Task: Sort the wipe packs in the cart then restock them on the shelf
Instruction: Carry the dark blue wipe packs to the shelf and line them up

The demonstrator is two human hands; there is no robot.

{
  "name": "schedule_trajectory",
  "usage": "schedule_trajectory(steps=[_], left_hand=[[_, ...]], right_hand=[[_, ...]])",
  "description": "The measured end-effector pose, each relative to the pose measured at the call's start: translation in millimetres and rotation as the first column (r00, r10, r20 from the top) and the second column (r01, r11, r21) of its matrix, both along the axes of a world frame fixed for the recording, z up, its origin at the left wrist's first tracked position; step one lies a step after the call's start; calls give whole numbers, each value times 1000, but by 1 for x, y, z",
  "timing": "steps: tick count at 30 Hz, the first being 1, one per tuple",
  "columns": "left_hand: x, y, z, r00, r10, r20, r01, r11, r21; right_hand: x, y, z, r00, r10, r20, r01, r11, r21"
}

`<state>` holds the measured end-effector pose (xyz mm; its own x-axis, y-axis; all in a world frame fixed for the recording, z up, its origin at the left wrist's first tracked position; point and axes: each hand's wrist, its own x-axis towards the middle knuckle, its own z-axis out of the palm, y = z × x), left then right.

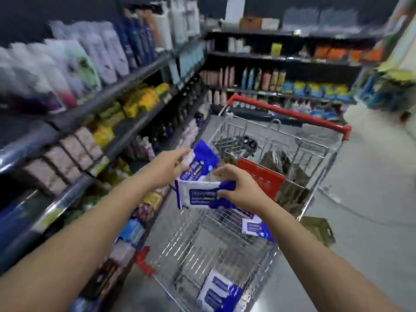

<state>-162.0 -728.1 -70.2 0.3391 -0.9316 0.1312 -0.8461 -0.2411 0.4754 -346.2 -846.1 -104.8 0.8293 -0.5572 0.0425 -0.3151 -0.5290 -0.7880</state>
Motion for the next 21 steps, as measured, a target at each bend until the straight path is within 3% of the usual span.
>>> schedule_trajectory(steps=[5,10,15,21], left_hand=[[29,153,71,974,227,18,-228,973,43],[50,297,107,895,446,-14,-446,895,21],[68,447,111,667,745,9,-745,667,18],[106,602,100,508,859,-59,-861,509,-3]], right_hand=[[63,90,74,918,389,83,-392,920,26],[135,197,122,761,627,167,-638,770,18],[202,316,138,575,800,170,-816,575,52],[276,447,129,450,871,195,-893,435,117]])
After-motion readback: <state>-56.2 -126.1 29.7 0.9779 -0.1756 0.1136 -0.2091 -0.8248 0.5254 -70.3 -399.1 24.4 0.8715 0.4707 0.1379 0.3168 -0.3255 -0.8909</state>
